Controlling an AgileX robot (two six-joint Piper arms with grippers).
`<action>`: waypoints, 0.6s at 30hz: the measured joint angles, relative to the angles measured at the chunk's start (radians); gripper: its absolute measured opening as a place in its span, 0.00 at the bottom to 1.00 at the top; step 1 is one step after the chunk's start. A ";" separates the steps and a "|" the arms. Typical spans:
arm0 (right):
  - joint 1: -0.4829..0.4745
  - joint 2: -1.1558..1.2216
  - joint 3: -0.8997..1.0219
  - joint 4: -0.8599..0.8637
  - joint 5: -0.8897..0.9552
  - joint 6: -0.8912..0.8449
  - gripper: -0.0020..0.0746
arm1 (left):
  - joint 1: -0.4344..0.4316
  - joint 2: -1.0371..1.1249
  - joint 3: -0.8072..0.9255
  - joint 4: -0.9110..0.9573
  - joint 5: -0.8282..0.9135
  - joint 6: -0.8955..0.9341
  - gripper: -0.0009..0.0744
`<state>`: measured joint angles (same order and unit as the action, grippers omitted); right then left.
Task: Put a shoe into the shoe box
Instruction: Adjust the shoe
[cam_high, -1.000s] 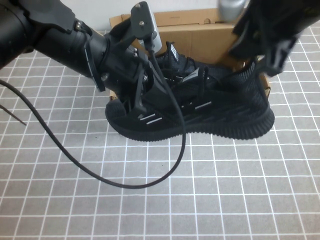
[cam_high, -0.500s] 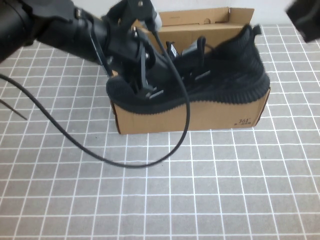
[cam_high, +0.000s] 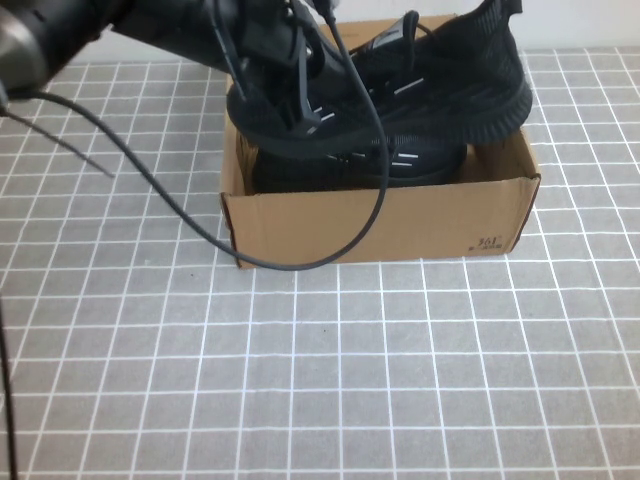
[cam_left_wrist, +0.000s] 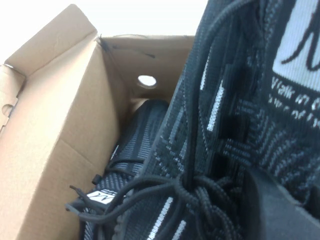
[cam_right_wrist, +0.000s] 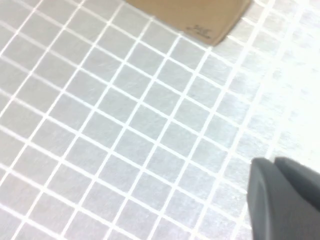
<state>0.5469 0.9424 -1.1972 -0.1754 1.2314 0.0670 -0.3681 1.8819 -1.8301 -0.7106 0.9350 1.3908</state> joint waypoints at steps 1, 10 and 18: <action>0.000 -0.026 0.026 -0.016 -0.015 0.024 0.01 | 0.000 0.018 -0.012 0.000 -0.003 0.004 0.05; 0.000 -0.160 0.158 -0.074 -0.084 0.122 0.01 | 0.000 0.108 -0.031 0.002 -0.082 0.033 0.05; 0.000 -0.160 0.205 -0.084 -0.148 0.129 0.01 | -0.027 0.155 -0.037 0.008 -0.141 0.045 0.05</action>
<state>0.5469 0.7821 -0.9919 -0.2598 1.0839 0.1959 -0.3952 2.0372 -1.8668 -0.7025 0.7936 1.4355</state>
